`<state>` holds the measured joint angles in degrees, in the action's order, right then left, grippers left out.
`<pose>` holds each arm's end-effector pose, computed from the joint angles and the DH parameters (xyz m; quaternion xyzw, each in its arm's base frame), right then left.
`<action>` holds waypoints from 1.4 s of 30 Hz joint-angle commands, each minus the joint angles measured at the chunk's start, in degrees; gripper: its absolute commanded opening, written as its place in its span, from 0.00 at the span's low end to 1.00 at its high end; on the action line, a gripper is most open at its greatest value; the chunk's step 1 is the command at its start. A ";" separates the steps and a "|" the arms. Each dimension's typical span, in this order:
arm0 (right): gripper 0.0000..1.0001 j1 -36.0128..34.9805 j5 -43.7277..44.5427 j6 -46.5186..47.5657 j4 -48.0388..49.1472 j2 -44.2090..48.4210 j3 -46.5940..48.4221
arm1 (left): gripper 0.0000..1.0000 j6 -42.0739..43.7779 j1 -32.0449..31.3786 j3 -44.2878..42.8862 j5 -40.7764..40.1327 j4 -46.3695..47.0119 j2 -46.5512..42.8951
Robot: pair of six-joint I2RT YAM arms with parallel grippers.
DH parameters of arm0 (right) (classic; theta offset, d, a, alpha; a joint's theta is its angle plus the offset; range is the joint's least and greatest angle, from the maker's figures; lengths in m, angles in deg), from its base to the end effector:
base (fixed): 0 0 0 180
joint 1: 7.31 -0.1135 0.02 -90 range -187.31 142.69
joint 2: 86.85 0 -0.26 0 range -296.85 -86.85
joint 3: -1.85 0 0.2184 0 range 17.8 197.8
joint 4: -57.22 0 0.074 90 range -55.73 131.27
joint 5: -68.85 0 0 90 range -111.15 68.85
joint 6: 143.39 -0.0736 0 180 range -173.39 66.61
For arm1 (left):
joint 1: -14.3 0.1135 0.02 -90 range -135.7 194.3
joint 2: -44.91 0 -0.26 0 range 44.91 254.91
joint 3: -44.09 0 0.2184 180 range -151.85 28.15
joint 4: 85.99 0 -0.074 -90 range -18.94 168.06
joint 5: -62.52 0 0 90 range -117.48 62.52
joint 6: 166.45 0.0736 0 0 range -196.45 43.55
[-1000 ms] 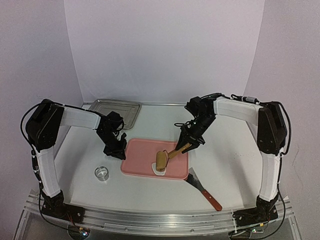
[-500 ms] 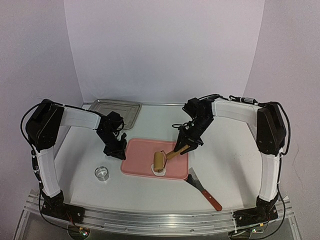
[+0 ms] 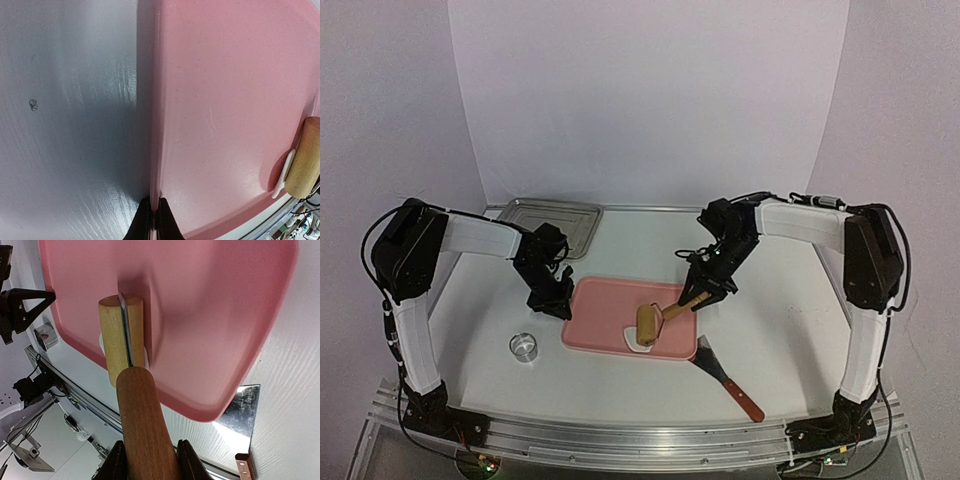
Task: Roll out the dumpling wrappers from the dough
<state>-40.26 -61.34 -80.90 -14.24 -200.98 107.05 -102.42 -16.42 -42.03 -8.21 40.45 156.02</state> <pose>0.2794 0.2377 0.1885 0.0732 -0.9334 -0.3354 0.1044 0.2799 -0.1946 0.1232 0.0573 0.9794 -0.1933 0.0075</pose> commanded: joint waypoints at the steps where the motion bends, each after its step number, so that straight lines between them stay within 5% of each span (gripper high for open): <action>1: 0.00 -4.74 16.09 -0.64 -10.13 -10.73 1.16 | 0.00 -0.96 0.27 -0.86 -0.93 0.37 -1.68; 12: 0.00 -0.48 20.07 1.72 -12.31 -2.15 -9.55 | 0.00 -1.67 0.29 -0.70 -0.72 1.22 -1.28; 19: 0.00 -5.80 16.37 -1.14 -9.21 -11.46 -1.08 | 0.00 -0.97 0.31 -1.18 -1.27 0.45 -1.34; 29: 0.00 -0.77 21.61 2.26 -12.96 -2.19 -9.37 | 0.00 -1.29 0.31 -0.84 -1.28 0.58 -1.69; 37: 0.00 -5.64 17.97 0.91 -11.33 -12.02 0.92 | 0.00 -0.33 0.31 -2.41 -1.28 -0.62 -1.03; 42: 0.00 -4.48 19.73 1.28 -12.04 -9.86 -1.07 | 0.00 -0.26 0.31 -2.63 -1.86 -0.87 -1.01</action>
<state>-44.70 -64.23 -78.85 -13.26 -207.23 112.83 -102.00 -16.51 -42.09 -8.27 40.09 156.02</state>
